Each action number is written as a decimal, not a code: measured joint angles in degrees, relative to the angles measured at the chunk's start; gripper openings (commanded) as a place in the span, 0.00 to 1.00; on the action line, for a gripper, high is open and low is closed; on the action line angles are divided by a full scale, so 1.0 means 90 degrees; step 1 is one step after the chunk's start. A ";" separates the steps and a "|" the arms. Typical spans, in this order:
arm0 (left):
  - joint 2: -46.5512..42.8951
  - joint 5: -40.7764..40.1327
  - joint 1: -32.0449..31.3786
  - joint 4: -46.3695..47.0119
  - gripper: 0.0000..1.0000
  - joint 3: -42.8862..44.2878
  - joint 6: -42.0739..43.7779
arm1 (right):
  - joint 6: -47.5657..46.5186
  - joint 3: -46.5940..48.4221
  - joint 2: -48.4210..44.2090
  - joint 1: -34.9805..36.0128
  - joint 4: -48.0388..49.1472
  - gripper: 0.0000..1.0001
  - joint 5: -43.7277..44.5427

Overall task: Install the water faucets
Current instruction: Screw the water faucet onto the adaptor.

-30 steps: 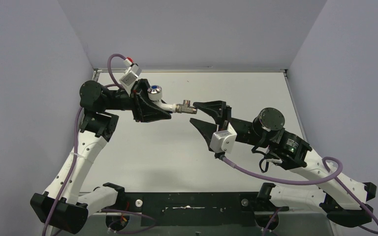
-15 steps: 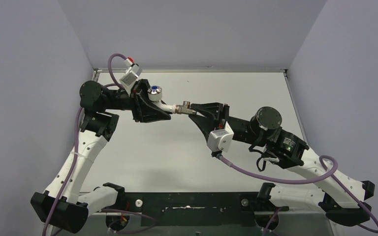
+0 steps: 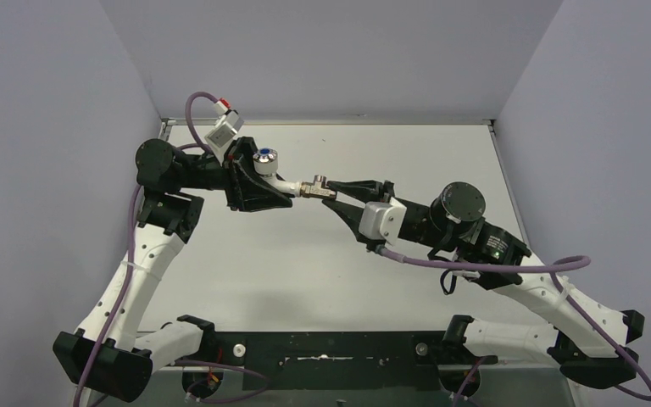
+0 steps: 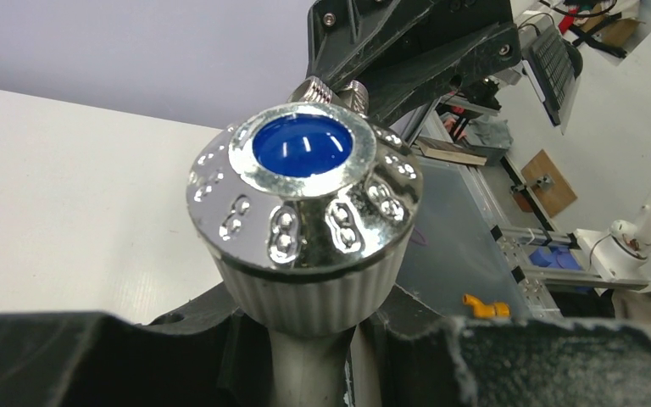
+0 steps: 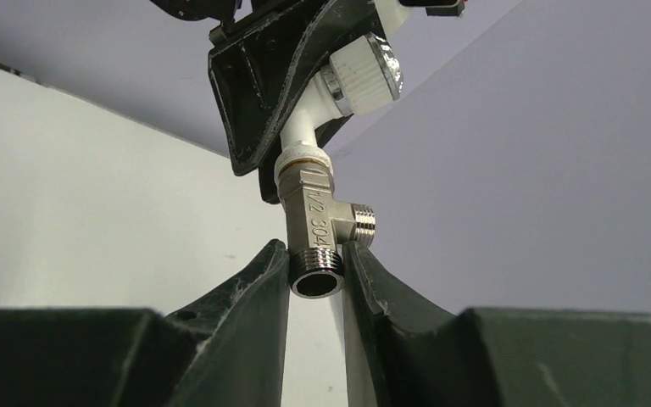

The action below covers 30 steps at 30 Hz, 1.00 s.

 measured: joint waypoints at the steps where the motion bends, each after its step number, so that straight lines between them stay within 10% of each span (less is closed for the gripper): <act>1: 0.0000 0.0012 0.0010 0.0002 0.00 0.0000 0.0000 | 0.0192 0.0022 0.0010 0.0002 -0.0002 0.00 0.0017; 30: 0.0160 0.0121 0.0032 -0.0012 0.00 0.0000 0.0175 | 0.6210 0.0138 0.0131 -0.0401 -0.0019 0.00 0.0687</act>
